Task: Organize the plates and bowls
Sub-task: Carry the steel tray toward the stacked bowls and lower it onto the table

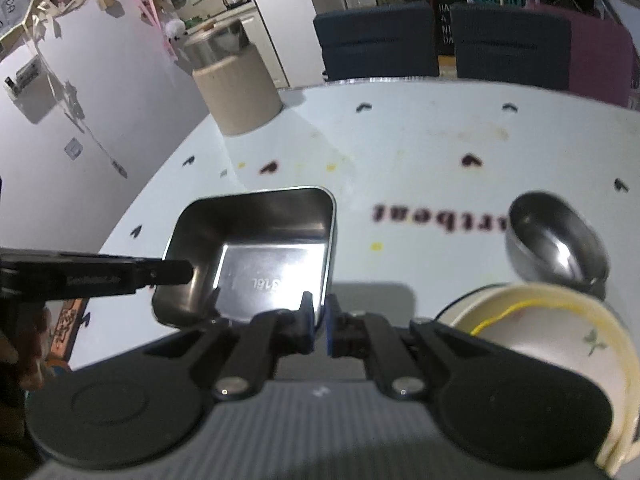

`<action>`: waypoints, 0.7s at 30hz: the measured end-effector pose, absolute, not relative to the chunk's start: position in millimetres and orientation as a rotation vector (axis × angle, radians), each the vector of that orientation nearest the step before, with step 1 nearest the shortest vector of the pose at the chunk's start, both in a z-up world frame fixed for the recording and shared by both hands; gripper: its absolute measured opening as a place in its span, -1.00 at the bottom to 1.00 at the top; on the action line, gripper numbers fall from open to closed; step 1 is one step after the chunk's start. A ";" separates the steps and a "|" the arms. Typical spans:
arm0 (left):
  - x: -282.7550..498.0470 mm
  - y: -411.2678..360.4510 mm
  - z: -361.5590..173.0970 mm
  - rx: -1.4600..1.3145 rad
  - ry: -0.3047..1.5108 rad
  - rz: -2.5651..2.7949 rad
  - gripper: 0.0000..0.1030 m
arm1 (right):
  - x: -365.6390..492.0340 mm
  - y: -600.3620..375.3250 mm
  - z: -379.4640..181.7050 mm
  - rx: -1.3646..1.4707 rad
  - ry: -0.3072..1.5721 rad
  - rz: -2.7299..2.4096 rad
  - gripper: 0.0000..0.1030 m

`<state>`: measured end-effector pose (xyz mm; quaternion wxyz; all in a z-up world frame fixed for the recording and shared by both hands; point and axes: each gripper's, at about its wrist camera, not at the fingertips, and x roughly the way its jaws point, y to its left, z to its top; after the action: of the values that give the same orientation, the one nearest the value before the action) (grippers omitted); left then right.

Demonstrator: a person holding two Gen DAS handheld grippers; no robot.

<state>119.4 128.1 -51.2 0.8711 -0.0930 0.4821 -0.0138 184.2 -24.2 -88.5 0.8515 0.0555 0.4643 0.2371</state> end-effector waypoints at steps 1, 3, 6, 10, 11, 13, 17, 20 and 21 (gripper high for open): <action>119.8 129.4 -53.1 -0.193 1.013 -0.022 -0.88 | 184.7 -21.2 -91.8 0.123 0.989 0.500 -0.88; 120.6 132.5 -57.3 -0.193 1.028 -0.009 -0.88 | 183.1 -17.0 -97.0 0.142 1.005 0.501 -0.88; 122.7 134.5 -64.0 -0.175 1.054 0.013 -0.87 | 184.9 -10.8 -104.0 0.154 1.027 0.505 -0.87; 125.8 139.5 -71.2 -0.163 1.074 0.043 -0.87 | 184.5 -3.3 -112.0 0.165 1.055 0.503 -0.86; 126.5 140.5 -72.9 -0.161 1.079 0.049 -0.87 | 184.0 -2.6 -114.2 0.169 1.066 0.505 -0.86; 127.9 142.4 -77.6 -0.150 1.097 0.063 -0.87 | 184.1 2.4 -119.1 0.180 1.087 0.503 -0.85; 130.8 146.7 -86.0 -0.130 1.128 0.083 -0.87 | 182.9 12.5 -122.9 0.163 1.101 0.506 -0.84; 131.7 149.0 -88.4 -0.126 1.134 0.091 -0.86 | 184.1 16.7 -123.3 0.160 1.110 0.508 -0.84; 132.1 149.5 -88.8 -0.126 1.134 0.093 -0.86 | 184.5 17.7 -124.0 0.162 1.113 0.508 -0.84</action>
<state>132.1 149.5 -88.8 0.8405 -0.0594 0.5367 0.0441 184.5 17.7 -124.0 0.8154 0.0760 0.5219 0.2384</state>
